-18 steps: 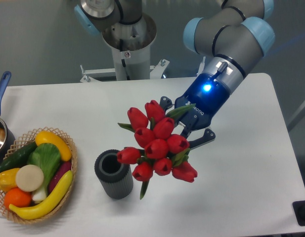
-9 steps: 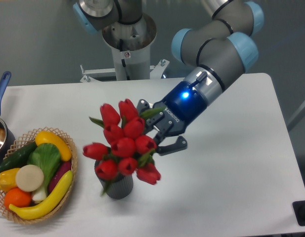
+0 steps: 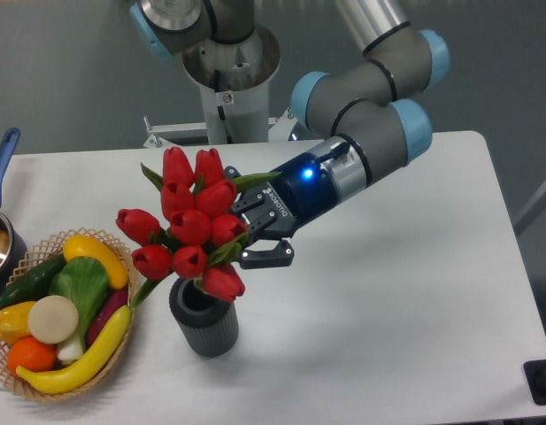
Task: Insert the flowers into the vase
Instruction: 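Lower the tulip stems into the vase opening, then push the tulip bunch further down into the vase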
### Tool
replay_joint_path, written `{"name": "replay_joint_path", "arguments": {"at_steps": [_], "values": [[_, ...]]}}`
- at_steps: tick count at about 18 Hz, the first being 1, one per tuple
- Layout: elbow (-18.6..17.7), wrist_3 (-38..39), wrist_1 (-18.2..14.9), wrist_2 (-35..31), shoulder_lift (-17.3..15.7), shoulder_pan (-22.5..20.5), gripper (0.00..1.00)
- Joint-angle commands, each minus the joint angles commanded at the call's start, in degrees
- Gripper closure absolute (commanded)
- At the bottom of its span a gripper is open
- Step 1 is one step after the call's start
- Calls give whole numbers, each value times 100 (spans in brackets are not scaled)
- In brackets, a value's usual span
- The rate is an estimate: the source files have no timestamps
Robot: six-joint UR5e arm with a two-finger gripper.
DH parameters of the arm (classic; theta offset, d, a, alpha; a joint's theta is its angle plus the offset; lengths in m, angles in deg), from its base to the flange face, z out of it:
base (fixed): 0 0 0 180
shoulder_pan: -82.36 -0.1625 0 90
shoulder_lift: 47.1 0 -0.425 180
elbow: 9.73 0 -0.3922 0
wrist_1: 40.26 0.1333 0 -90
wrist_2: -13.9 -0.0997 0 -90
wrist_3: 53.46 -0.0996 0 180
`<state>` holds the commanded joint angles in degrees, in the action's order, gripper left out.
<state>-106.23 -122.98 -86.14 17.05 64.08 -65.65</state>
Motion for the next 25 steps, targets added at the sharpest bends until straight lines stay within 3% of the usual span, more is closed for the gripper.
{"name": "replay_joint_path", "arguments": {"at_steps": [14, 25], "values": [[-307, -53, 0, -34, 158, -26, 66], [-650, -633, 44, -246, 413, -17, 66]]}}
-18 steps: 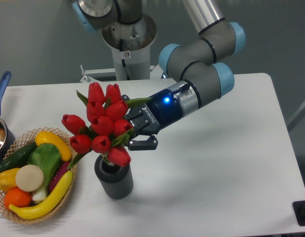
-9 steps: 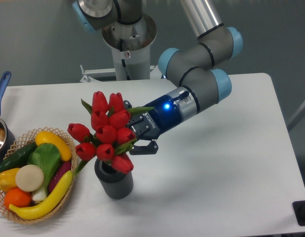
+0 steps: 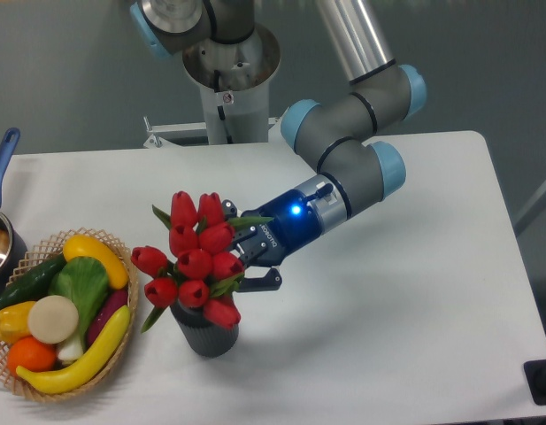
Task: Insert the flowers into the vase
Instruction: 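Push the tulip bunch further down into the vase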
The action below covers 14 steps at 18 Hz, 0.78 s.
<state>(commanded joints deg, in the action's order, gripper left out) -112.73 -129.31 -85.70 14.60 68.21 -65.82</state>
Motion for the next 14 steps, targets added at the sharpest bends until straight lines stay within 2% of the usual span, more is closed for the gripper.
{"name": "replay_joint_path", "arguments": {"at_steps": [14], "values": [[-317, -430, 9, -413, 114, 9, 63]]}}
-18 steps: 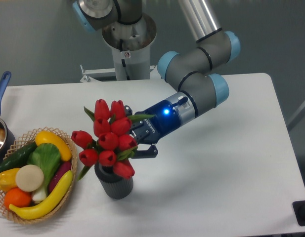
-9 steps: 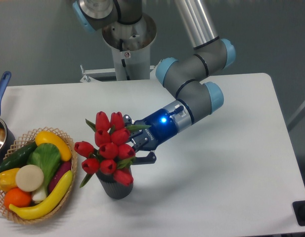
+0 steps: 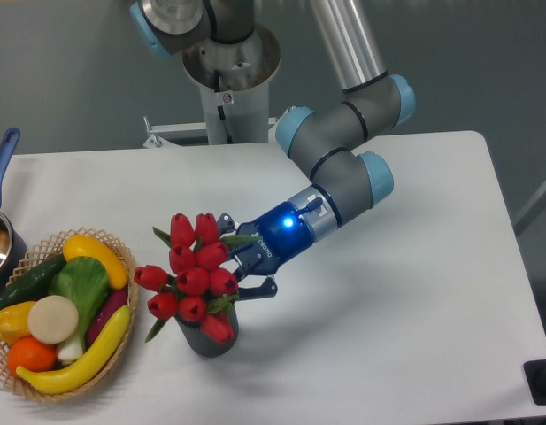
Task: Insert the flowers into the vase
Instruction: 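Push the tulip bunch further down into the vase, then open the gripper to release the tulips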
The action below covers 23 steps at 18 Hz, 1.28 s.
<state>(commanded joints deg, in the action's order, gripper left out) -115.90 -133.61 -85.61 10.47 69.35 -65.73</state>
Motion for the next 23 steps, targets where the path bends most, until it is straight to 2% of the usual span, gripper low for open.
{"name": "replay_joint_path", "arguments": {"at_steps": [3, 9, 11, 13, 14, 15, 17, 20, 21, 23], "values": [[-27, -18, -9, 0, 9, 0, 62], [-35, -97, 0, 0, 70, -18, 54], [-35, -141, 0, 0, 70, -35, 45], [-35, -150, 0, 0, 70, -53, 41], [-35, -159, 0, 0, 70, -53, 30], [-27, -150, 0, -9, 70, -61, 24], [-44, -150, 0, -9, 70, -97, 23], [-35, -159, 0, -61, 35, -105, 4], [-27, -159, 0, -96, 27, -132, 1], [-18, -168, 26, -341, 0, -176, 0]]}}
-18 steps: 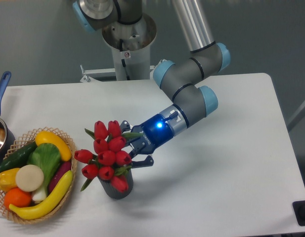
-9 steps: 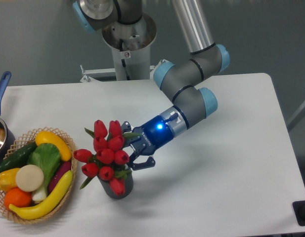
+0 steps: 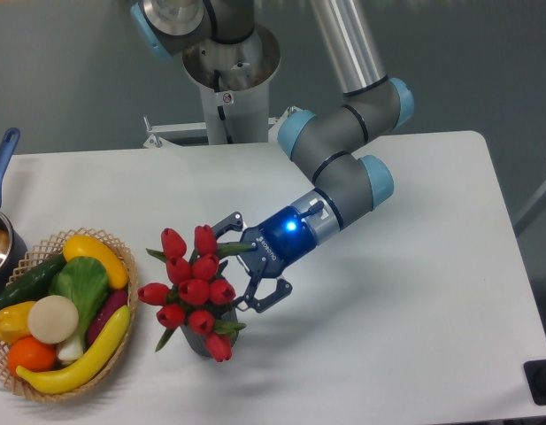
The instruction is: Insert the flowers into the vase
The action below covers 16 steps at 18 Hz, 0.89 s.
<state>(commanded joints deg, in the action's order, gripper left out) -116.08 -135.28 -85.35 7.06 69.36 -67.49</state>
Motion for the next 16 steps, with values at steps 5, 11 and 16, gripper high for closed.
{"name": "replay_joint_path", "arguments": {"at_steps": [5, 11, 16], "values": [[-140, -158, -26, -634, -333, -246, 0], [8, -167, -26, -1239, -975, -633, 0], [175, -193, -26, -2636, -1529, -896, 0]]}}
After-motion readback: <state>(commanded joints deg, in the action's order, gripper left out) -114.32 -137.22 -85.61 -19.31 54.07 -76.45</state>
